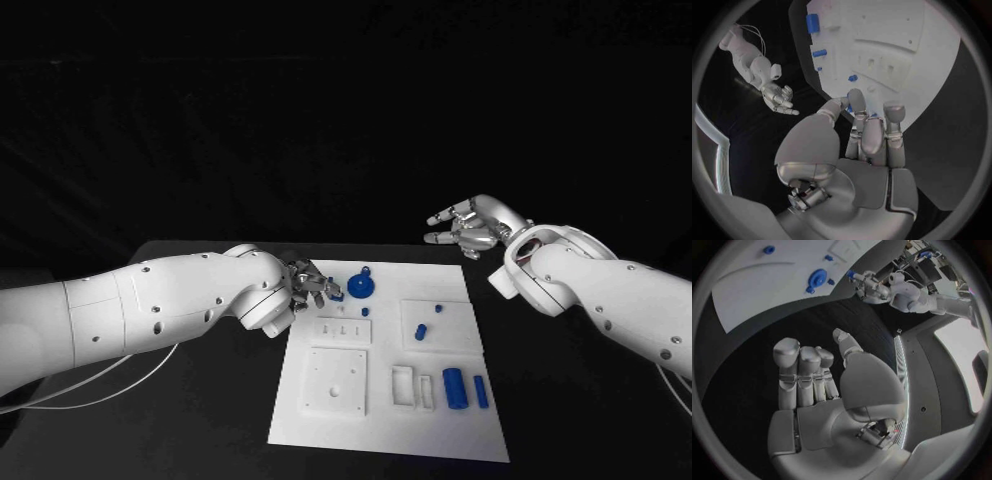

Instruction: Assemble the parts on the task board

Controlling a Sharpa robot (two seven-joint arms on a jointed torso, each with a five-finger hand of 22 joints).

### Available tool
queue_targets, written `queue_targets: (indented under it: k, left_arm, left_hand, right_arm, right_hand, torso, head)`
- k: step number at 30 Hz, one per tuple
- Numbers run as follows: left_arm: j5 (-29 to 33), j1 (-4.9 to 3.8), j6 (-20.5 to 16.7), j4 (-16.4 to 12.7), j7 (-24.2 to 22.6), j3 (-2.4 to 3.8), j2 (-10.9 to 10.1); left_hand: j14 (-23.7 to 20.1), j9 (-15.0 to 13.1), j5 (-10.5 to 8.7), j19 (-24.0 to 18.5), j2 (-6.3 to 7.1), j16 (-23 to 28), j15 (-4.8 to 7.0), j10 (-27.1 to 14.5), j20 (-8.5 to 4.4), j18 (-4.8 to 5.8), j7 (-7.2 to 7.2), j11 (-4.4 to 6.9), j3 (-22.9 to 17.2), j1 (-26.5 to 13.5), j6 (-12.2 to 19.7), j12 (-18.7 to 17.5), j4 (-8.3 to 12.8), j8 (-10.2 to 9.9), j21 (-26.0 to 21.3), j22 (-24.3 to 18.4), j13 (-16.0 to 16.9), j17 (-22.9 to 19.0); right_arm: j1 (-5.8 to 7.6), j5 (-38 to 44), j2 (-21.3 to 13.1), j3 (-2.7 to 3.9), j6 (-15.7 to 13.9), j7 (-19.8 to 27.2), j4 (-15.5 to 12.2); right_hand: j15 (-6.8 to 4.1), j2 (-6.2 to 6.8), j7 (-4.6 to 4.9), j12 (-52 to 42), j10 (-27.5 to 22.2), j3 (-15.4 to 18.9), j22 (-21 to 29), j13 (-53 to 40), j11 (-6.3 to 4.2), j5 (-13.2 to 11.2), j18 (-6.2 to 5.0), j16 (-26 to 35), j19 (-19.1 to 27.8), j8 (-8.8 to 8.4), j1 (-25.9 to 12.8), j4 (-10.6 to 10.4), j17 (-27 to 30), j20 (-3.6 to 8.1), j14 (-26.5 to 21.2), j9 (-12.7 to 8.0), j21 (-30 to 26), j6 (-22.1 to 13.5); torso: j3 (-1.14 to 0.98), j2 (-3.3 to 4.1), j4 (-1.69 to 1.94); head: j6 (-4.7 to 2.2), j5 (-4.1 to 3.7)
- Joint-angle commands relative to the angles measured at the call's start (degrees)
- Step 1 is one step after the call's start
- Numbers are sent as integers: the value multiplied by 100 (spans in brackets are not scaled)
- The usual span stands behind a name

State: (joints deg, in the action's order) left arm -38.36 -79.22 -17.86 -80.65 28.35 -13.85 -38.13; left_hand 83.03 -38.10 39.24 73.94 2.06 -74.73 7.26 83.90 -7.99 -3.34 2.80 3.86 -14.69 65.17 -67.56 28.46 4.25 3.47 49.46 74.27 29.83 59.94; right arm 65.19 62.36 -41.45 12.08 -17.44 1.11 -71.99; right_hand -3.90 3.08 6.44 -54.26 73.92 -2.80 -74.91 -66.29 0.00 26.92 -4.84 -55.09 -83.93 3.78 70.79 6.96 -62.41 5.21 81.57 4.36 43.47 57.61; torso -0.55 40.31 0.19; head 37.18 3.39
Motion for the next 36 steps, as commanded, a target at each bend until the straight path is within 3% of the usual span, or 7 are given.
queue_targets:
  k: [1,8,14,28,36]
  left_arm:
    - [-105,68,-465,-84,-6,2,2]
    - [-162,205,-550,-162,71,1,41]
    - [-192,282,-480,-222,138,0,51]
    - [-497,424,-320,-128,186,1,208]
    - [-627,457,-152,-81,223,2,270]
  left_hand:
    - [45,-1435,31,40,39,-15,1,269,12,-50,-316,35,-596,-12,-385,36,635,30,-28,12,-7,11]
    - [48,-1460,41,54,50,-42,1,269,19,-53,-330,38,-595,-41,-419,84,637,34,-56,60,-33,15]
    - [46,-1527,37,67,62,-73,-6,272,34,-51,-344,35,-590,-72,-460,143,637,30,-106,110,-77,13]
    - [45,-1672,-29,93,72,-111,-9,275,50,-49,-374,34,-566,-86,-535,212,597,37,-204,213,-143,18]
    - [45,-1759,-23,110,79,-140,-17,278,72,-60,-385,41,-572,-93,-561,262,594,34,-254,277,-179,40]
  right_arm:
    - [81,-321,111,24,-329,212,198]
    - [206,-328,330,50,-381,221,587]
    - [252,-300,437,55,-368,212,776]
    - [282,-265,550,56,-282,157,912]
    - [285,-249,579,56,-257,137,947]
  right_hand:
    - [-5,14,-6,32,-23,-44,-515,8,-12,33,-54,33,-144,-15,-58,6,5,-20,0,-5,-21,46]
    - [-4,36,-7,21,-17,-60,-518,11,-12,57,-51,26,-149,-16,-82,5,-2,-19,7,-6,-16,42]
    - [-4,42,-7,23,-19,-59,-517,15,-12,57,-52,28,-148,-15,-89,2,-2,-20,6,-6,-23,42]
    - [-3,50,-8,27,-24,-51,-518,24,-11,61,-51,30,-148,-15,-100,-11,-2,-20,5,-5,-23,39]
    - [-3,51,-7,33,-30,-41,-515,30,-9,64,-53,33,-145,-15,-100,-18,-1,-21,1,-4,-36,34]
  torso:
    - [-24,-16,28]
    - [-32,-12,50]
    - [-26,-13,36]
    - [-23,-15,20]
    - [-25,-18,27]
  head:
    - [58,-21]
    - [138,-37]
    - [181,-25]
    - [250,-32]
    - [297,-30]
